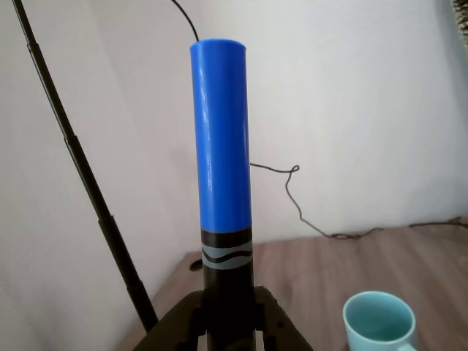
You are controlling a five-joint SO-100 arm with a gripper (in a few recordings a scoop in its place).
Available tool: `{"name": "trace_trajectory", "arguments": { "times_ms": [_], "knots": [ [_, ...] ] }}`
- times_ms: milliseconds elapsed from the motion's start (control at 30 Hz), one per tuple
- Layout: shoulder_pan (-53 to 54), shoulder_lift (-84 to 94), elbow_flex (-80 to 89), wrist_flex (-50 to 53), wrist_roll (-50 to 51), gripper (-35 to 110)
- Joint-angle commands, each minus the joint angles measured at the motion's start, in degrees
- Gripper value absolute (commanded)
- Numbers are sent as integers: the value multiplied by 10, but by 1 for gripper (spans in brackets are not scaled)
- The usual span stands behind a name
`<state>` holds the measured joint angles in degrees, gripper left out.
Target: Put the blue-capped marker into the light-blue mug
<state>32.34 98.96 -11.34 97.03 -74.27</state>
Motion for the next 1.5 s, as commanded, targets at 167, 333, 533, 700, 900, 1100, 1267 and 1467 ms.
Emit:
{"name": "trace_trajectory", "arguments": {
  "times_ms": [167, 333, 533, 700, 900, 1100, 1267, 1467],
  "knots": [
    [54, 259, 733, -458, -1, 0],
    [98, 251, 927, -713, -25, 0],
    [134, 185, 1016, -871, -43, 0],
    [137, 141, 1097, -1007, -70, 0],
    [146, 40, 1147, -1154, -103, 0],
    [165, -79, 1146, -1277, -123, 0],
    [176, -156, 1133, -1360, -135, 0],
    [180, -250, 1075, -1399, -139, 0]
  ]
}}
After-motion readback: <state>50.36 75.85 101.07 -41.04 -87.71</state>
